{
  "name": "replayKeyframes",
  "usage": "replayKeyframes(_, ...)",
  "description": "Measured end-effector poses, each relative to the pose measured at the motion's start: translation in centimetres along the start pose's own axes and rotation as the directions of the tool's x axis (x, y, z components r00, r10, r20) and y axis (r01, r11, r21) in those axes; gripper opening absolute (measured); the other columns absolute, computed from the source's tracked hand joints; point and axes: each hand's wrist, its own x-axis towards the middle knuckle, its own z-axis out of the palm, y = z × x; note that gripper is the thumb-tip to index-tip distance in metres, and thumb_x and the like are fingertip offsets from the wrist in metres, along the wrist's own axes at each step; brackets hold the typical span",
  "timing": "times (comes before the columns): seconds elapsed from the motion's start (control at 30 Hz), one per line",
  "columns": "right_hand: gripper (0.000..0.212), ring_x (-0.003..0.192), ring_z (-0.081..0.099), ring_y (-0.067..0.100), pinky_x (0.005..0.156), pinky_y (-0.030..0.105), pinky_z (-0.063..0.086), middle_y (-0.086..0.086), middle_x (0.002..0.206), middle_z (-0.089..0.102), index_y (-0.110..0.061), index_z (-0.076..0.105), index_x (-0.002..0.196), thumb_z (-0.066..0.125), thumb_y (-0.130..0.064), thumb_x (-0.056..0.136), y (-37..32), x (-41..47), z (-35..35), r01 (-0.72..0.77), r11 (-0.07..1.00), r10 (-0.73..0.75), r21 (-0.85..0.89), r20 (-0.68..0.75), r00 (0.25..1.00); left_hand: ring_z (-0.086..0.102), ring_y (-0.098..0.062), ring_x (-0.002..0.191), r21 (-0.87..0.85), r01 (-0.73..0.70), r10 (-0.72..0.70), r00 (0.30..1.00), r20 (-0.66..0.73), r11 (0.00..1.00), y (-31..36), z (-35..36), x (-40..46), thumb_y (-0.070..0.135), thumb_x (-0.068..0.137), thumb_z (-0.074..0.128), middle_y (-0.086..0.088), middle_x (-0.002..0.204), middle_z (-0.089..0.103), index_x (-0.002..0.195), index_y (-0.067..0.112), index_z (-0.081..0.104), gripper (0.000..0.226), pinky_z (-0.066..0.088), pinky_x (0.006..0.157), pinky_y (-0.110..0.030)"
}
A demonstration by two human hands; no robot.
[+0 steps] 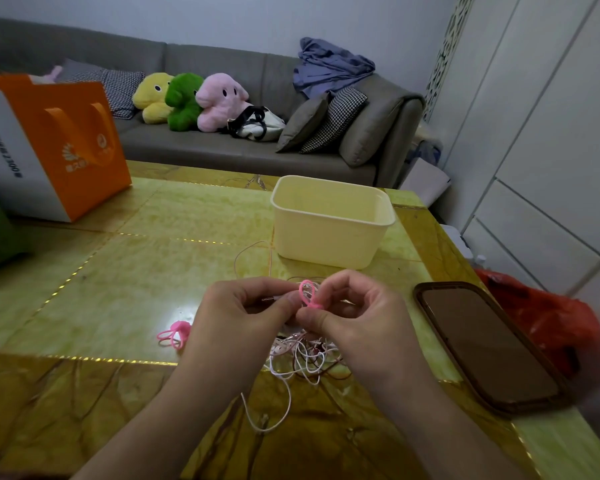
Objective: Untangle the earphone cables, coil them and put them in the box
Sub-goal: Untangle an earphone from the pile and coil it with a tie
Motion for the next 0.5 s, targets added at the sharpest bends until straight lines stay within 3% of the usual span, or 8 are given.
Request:
replayKeyframes(0.17,0.017,0.065,0.073,0.03,0.062,0.036,0.063,0.023,0.077,0.073,0.004,0.07,0.085,0.086,0.008,0.08,0.08,0.11,-0.04,-0.011,1.0,0.011,0.003,0.057,0.998,0.08,-0.019,0.076,0.005,0.013,-0.013,1.0,-0.013,1.0,0.02,-0.09,0.11,0.015,0.09,0.079,-0.004,0.079,0.081,0.093,0.019,0.084,0.007,0.063,0.07,-0.025)
replayKeyframes(0.37,0.018,0.065,0.072,0.024,0.053,0.032,0.059,0.015,0.075,0.076,0.004,0.061,0.088,0.078,0.006,0.089,0.27,0.3,-0.18,-0.025,0.997,0.022,0.068,0.052,0.998,0.08,-0.019,0.077,-0.005,0.034,-0.034,0.999,-0.017,0.999,-0.04,-0.23,0.19,0.008,0.092,0.077,-0.005,0.078,0.081,0.093,0.017,0.084,0.011,0.06,0.068,-0.021)
replayKeyframes(0.5,0.019,0.068,0.074,0.023,0.055,0.035,0.059,0.013,0.078,0.077,-0.003,0.061,0.091,0.079,0.001,0.09,0.47,0.09,-0.21,0.015,0.999,-0.013,-0.035,0.049,0.999,0.08,-0.021,0.076,-0.033,0.042,-0.042,0.999,-0.007,0.999,0.16,-0.15,0.08,0.005,0.093,0.075,-0.007,0.079,0.081,0.092,0.016,0.084,0.014,0.062,0.068,-0.023)
